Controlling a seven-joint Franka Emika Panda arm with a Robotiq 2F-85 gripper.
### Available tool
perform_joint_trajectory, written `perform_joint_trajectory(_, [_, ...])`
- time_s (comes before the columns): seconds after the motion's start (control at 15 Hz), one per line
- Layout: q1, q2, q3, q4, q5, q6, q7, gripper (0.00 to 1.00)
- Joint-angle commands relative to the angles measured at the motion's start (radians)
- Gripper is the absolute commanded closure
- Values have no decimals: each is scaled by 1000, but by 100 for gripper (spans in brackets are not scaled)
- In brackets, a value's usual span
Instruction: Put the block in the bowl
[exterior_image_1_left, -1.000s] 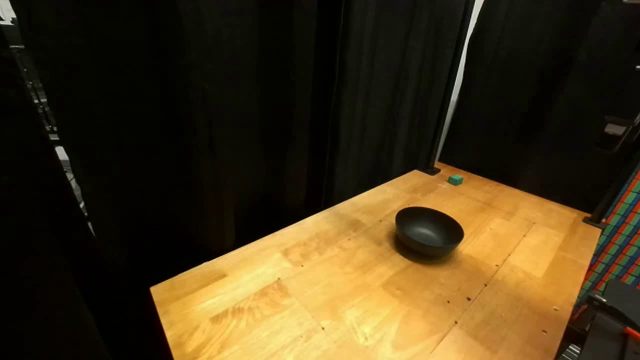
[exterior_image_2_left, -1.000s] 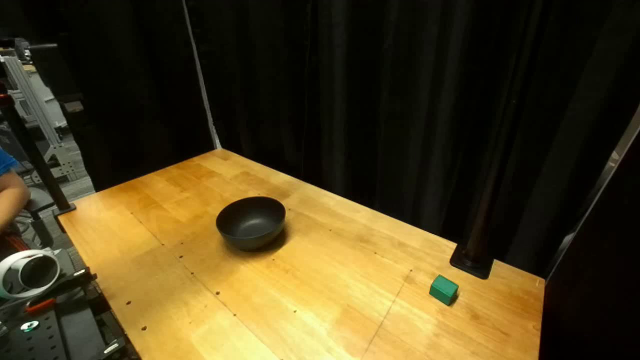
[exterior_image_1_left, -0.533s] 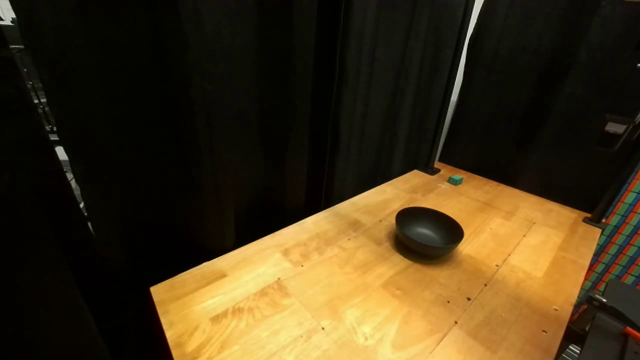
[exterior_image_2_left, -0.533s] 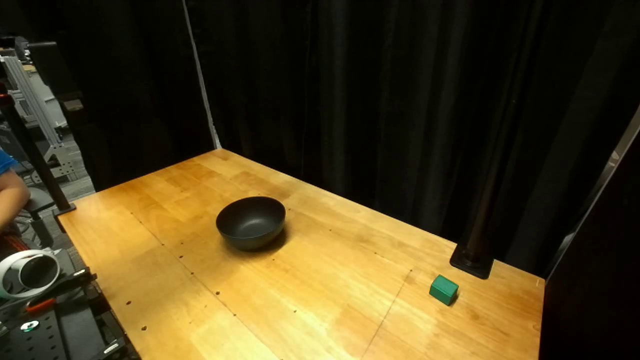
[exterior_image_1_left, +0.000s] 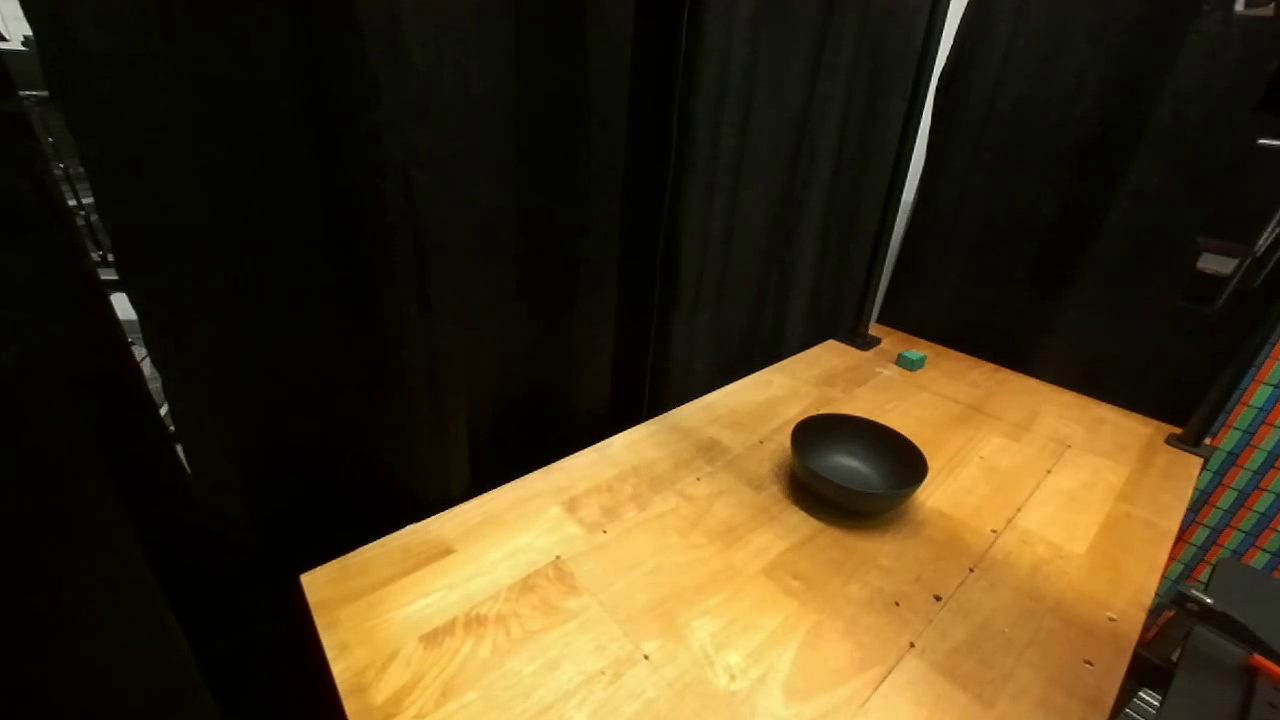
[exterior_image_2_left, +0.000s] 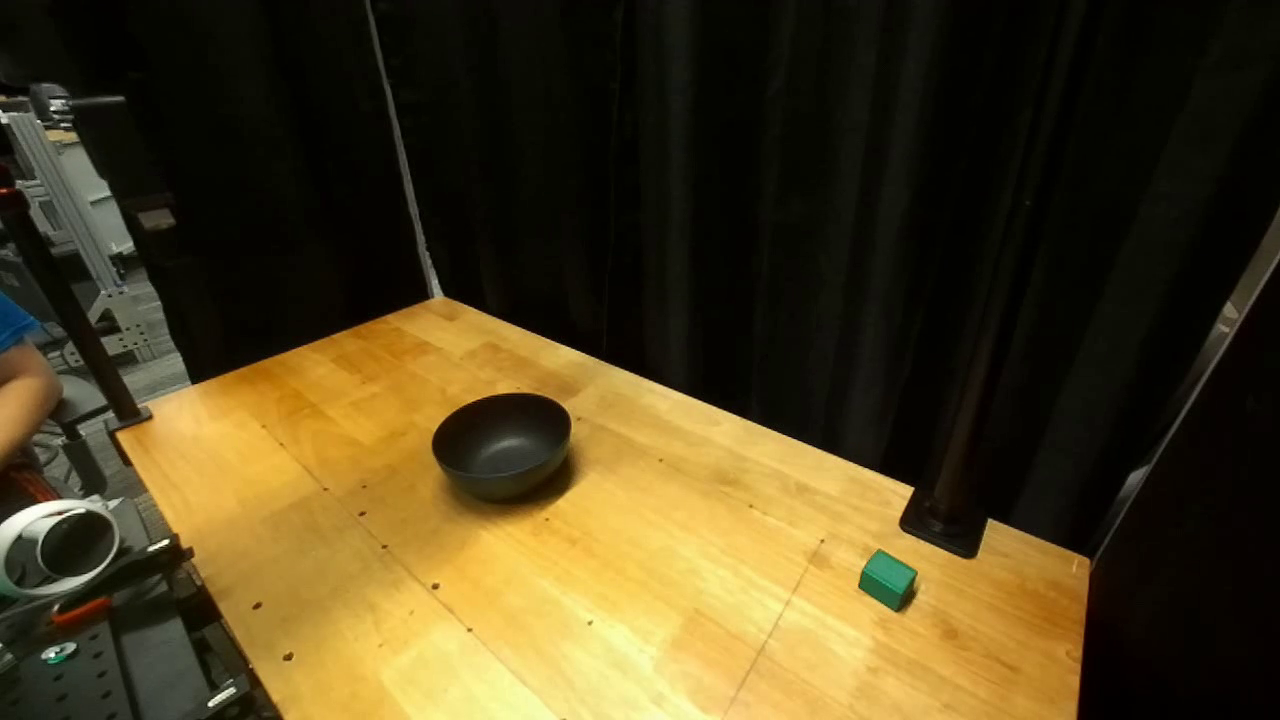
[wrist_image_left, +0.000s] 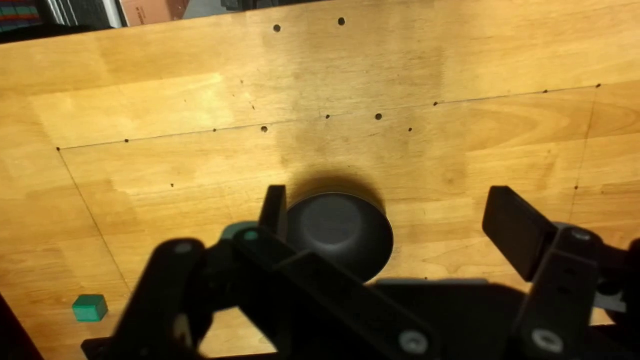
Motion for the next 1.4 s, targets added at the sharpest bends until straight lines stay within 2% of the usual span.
perform_joint_trajectory(0.0, [-22,233,-12,109,32,97,67,0])
perform_joint_trajectory(0.27, [-63,460,-26,213,24,199,163,0])
perform_joint_trajectory(0.6, [-137,773,-46,413,-73,326,394,0])
perform_joint_trajectory(0.87, [-136,1000,-135,620,-111,376,557,0])
perform_joint_trajectory(1.33, [-142,1354,-294,1027,-18,380,742,0])
